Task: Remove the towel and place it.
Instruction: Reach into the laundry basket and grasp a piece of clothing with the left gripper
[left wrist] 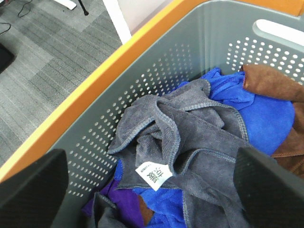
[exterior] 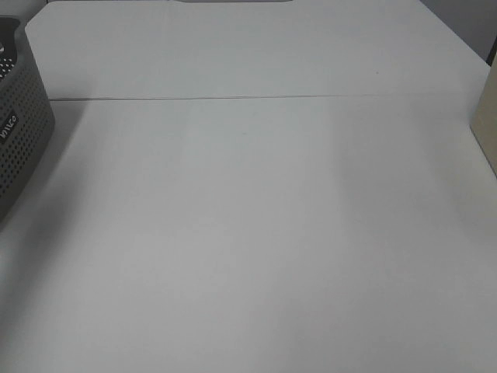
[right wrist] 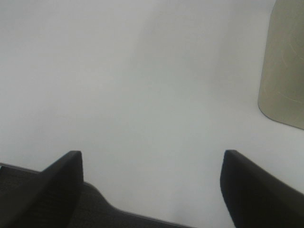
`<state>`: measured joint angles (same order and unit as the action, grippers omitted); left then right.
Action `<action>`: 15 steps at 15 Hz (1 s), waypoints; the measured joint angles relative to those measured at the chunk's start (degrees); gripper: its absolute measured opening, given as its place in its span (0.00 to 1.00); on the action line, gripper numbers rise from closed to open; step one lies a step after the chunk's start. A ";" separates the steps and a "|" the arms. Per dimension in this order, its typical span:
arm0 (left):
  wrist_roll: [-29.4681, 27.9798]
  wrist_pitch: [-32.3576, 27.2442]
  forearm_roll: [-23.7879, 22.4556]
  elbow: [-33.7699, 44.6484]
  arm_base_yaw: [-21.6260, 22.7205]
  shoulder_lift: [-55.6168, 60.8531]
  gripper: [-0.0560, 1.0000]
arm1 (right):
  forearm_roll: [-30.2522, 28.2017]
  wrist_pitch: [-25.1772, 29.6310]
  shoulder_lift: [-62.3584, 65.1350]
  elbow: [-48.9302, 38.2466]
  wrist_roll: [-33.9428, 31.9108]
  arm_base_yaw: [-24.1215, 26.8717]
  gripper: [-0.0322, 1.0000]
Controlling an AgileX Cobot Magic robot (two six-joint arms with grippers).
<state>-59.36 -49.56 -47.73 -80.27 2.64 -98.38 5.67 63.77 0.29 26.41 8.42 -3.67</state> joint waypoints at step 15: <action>-16.73 1.32 -10.26 -2.52 0.00 -15.41 0.88 | 0.00 0.00 0.00 0.00 0.00 0.00 0.77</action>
<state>-76.09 -48.24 -57.98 -82.79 2.64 -113.79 5.67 63.77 0.29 26.41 8.42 -3.67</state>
